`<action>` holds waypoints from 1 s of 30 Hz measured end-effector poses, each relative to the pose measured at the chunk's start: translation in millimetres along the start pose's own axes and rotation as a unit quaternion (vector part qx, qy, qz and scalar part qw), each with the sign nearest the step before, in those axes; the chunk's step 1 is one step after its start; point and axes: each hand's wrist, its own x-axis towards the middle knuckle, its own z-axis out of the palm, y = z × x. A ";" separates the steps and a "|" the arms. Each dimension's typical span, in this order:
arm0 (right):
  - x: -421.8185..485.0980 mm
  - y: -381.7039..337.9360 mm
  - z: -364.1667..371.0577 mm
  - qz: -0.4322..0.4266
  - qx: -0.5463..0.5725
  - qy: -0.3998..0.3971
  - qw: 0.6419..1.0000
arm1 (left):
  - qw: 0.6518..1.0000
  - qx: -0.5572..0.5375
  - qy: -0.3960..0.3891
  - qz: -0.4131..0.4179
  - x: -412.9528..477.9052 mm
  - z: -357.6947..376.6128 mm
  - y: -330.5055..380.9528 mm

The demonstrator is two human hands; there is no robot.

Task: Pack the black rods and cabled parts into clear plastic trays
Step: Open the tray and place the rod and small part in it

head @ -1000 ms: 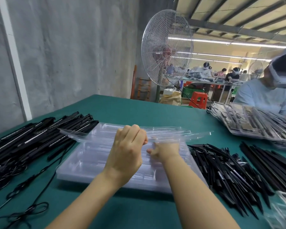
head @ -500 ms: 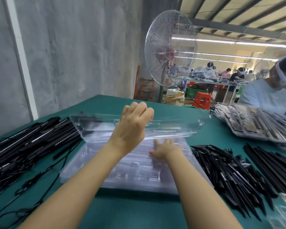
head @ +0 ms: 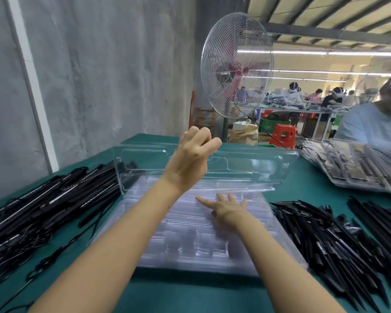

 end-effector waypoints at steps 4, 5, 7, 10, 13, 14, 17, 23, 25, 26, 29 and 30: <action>-3.9 -1.9 -2.7 0.001 0.008 0.000 1.000 | 0.996 -0.006 -0.014 0.093 26.4 8.6 14.4; -4.7 -1.6 -4.5 0.000 0.009 -0.002 1.000 | 0.994 -0.007 -0.032 0.104 35.3 11.1 17.7; -6.9 -2.2 -3.8 0.003 0.010 -0.021 1.000 | 0.993 -0.015 -0.086 0.079 38.5 11.8 20.3; -8.3 -3.8 -3.6 -0.006 0.017 -0.007 1.000 | 0.991 0.009 -0.121 0.050 19.4 8.5 20.2; -5.9 -3.1 -6.5 0.001 0.007 0.001 1.000 | 0.996 0.043 -0.074 0.009 3.4 -8.2 27.8; -8.0 -4.2 -4.6 0.005 0.020 0.009 1.000 | 0.998 0.049 -0.044 0.007 -8.1 -15.1 32.1; -7.0 6.1 10.7 0.012 0.129 0.021 0.991 | 0.991 0.021 -0.049 0.122 -62.1 -40.1 50.9; -14.7 6.7 -25.7 0.075 0.243 0.003 0.967 | 0.965 0.009 -0.182 0.190 -112.3 -70.3 44.3; -7.5 1.8 -32.3 0.043 0.197 0.030 0.979 | 0.963 -0.007 -0.222 0.156 -113.4 -72.0 40.2; -2.8 1.5 -32.7 0.042 0.182 0.045 0.981 | 0.958 -0.017 -0.251 0.135 -114.4 -70.4 37.7; 8.7 6.5 -20.4 0.048 0.147 0.061 0.986 | 0.945 -0.018 -0.327 -0.019 -108.4 -55.0 28.4; 11.3 7.2 -17.2 0.051 0.126 0.064 0.989 | 0.934 -0.021 -0.345 -0.091 -102.9 -47.7 23.4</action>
